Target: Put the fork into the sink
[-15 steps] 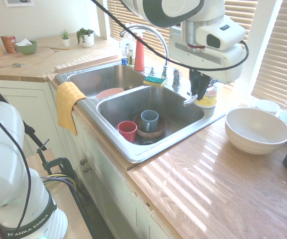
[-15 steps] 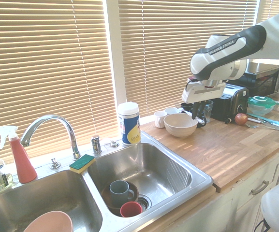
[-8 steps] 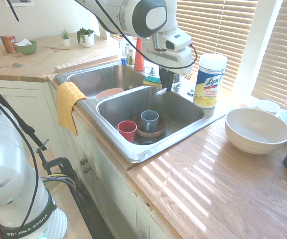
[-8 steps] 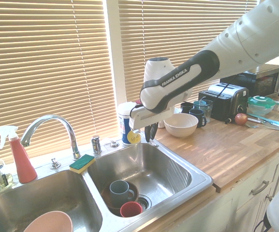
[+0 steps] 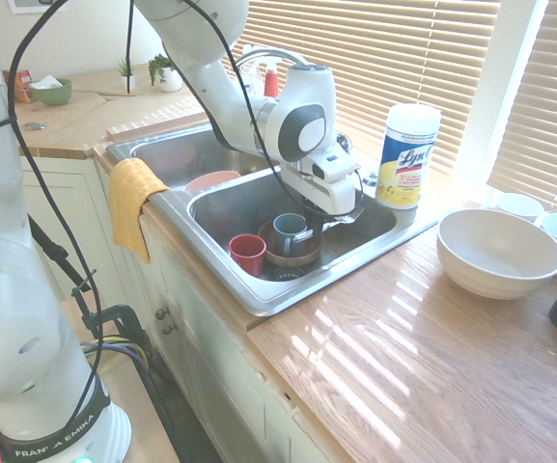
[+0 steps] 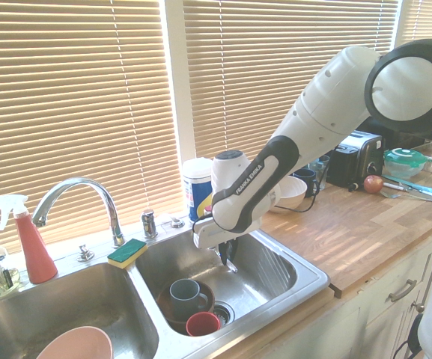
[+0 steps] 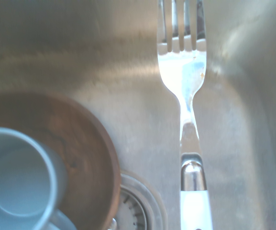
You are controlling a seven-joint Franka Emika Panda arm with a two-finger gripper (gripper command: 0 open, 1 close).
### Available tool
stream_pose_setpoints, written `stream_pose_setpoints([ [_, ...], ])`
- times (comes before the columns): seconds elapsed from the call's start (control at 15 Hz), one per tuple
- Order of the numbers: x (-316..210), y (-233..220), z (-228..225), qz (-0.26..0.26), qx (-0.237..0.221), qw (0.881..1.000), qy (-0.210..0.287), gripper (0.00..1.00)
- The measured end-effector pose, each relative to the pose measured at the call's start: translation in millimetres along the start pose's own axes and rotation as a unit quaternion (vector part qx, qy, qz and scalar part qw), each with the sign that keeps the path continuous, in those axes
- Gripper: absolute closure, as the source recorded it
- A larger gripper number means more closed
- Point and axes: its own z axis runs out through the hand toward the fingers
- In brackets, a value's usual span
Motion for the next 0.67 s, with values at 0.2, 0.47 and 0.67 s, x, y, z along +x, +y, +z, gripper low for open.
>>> stream_pose_setpoints([
  [0.2, -13, -4, 24, -0.019, -0.009, 1.0, -0.007, 1.0],
  [0.47, -31, -7, 48, -0.035, -0.022, 0.999, -0.013, 1.0],
  [0.67, -41, -8, 65, -0.042, -0.029, 0.999, -0.006, 1.0],
])
